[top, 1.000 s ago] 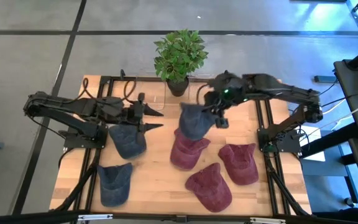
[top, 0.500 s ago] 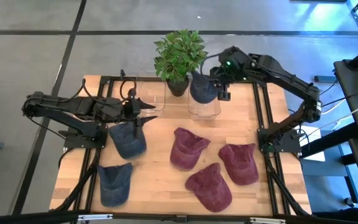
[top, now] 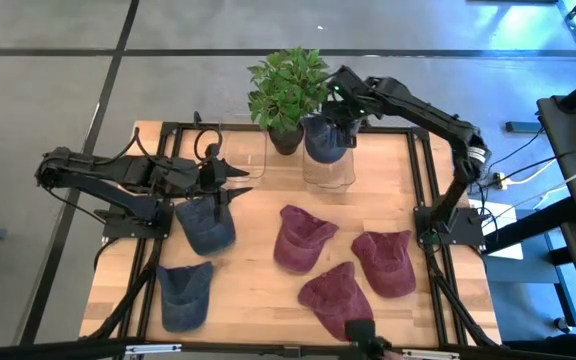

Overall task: Pick & Place hat
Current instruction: Put the top right blue cap into the right transparent bin, then put the top blue cap into the right transparent bin

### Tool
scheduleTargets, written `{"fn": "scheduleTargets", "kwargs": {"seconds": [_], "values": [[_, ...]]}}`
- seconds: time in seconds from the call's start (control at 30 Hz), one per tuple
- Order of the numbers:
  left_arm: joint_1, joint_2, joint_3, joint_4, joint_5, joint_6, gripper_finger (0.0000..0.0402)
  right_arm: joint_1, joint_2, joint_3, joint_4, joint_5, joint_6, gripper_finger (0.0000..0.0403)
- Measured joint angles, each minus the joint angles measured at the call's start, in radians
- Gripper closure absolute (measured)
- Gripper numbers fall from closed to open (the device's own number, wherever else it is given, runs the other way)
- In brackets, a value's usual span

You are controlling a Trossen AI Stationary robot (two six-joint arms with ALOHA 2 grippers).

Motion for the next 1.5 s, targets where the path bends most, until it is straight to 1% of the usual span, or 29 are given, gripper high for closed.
{"fn": "scheduleTargets", "kwargs": {"seconds": [0.23, 0.37, 0.43, 0.57, 0.73, 0.8, 0.9, 1.03, 1.1, 1.17, 1.23, 1.33, 1.4, 1.5], "values": [[0.0, 0.0, 0.0, -0.016, 0.001, -0.024, 0.0232, -0.06, 0.076, 0.0, 0.019, 0.0, 0.0, 0.0369], [0.0, 0.0, 0.0, -0.015, 0.001, -0.03, 0.0231, -0.07, 0.086, 0.0, 0.005, 0.0, 0.001, 0.0325], [0.0, 0.0, 0.0, -0.016, 0.005, -0.064, 0.0232, -0.07, 0.088, 0.0, 0.0, 0.004, 0.004, 0.0302], [0.0, 0.0, 0.0, -0.019, -0.002, -0.075, 0.023, -0.069, 0.068, 0.0, 0.003, 0.007, 0.003, 0.0265], [0.0, 0.0, 0.0, -0.051, -0.042, -0.072, 0.0211, -0.069, 0.018, 0.0, 0.003, 0.008, 0.003, 0.0221], [0.0, 0.0, 0.0, -0.089, -0.054, -0.096, 0.0201, -0.069, -0.005, 0.0, 0.003, 0.009, 0.01, 0.0207], [0.0, 0.0, 0.0, -0.202, -0.086, -0.206, 0.0189, -0.069, -0.046, 0.0, 0.005, 0.008, 0.027, 0.0191], [0.0, 0.004, 0.0, -0.445, -0.131, -0.425, 0.0183, -0.065, -0.112, 0.0, 0.013, 0.007, 0.115, 0.0182], [0.002, 0.008, -0.001, -0.558, -0.136, -0.567, 0.0183, -0.058, -0.145, 0.0, 0.005, -0.021, 0.182, 0.0182], [0.012, 0.006, -0.005, -0.645, -0.135, -0.707, 0.0183, -0.046, -0.175, 0.0, -0.01, -0.085, 0.213, 0.0182], [0.023, 0.006, -0.03, -0.679, -0.118, -0.794, 0.0183, -0.031, -0.203, 0.0, -0.009, -0.154, 0.233, 0.0182], [0.042, 0.005, -0.086, -0.713, -0.079, -0.815, 0.0184, -0.009, -0.235, 0.0, -0.006, -0.211, 0.239, 0.0182], [0.063, 0.006, -0.139, -0.713, -0.042, -0.843, 0.0183, 0.01, -0.248, 0.0, -0.006, -0.211, 0.248, 0.0182], [0.097, 0.006, -0.214, -0.706, 0.046, -0.884, 0.0182, 0.03, -0.259, 0.0, -0.008, -0.211, 0.274, 0.0183]]}}
